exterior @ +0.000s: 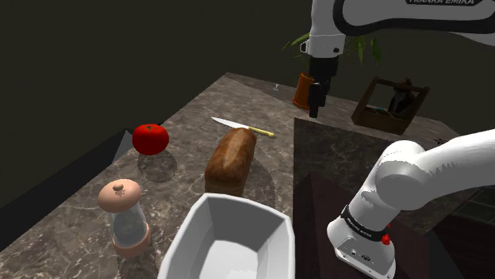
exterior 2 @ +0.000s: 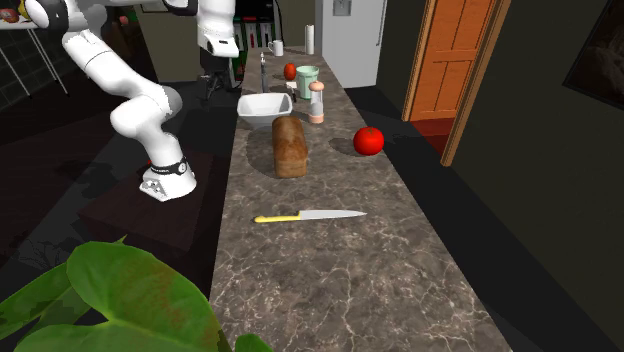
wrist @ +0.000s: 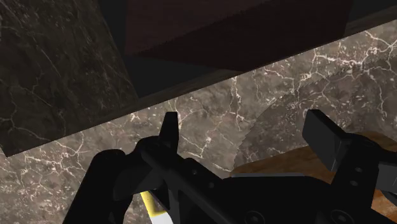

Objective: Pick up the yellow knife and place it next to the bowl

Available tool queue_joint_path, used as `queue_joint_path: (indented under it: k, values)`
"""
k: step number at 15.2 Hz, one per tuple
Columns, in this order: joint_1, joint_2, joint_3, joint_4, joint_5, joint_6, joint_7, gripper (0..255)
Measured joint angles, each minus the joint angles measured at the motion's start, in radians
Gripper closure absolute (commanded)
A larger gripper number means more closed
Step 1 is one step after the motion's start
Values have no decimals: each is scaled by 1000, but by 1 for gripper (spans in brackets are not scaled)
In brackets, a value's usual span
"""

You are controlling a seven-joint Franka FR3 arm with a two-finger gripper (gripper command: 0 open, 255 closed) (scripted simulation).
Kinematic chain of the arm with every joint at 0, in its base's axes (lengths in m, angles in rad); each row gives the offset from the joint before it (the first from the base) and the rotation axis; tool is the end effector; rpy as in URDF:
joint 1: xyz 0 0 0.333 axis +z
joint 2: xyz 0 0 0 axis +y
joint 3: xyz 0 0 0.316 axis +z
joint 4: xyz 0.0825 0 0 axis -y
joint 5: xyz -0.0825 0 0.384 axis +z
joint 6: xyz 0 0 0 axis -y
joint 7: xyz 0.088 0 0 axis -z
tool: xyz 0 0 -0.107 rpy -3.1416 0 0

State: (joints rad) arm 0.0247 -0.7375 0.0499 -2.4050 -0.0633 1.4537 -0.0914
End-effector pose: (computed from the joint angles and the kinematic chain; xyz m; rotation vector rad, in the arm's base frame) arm 0.3016 0.0183 0.5443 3.0220 0.2253 -0.3285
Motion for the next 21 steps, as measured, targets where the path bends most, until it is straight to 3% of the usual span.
queue_joint_path:
  k: [3, 11, 21]
  values:
    - [-4, 48, -7, 12, -13, 26, -13, 0]
    - [-20, 379, -25, 148, -80, 159, -68, 0]
    - [-31, 824, -33, 453, -157, 221, -121, 0]
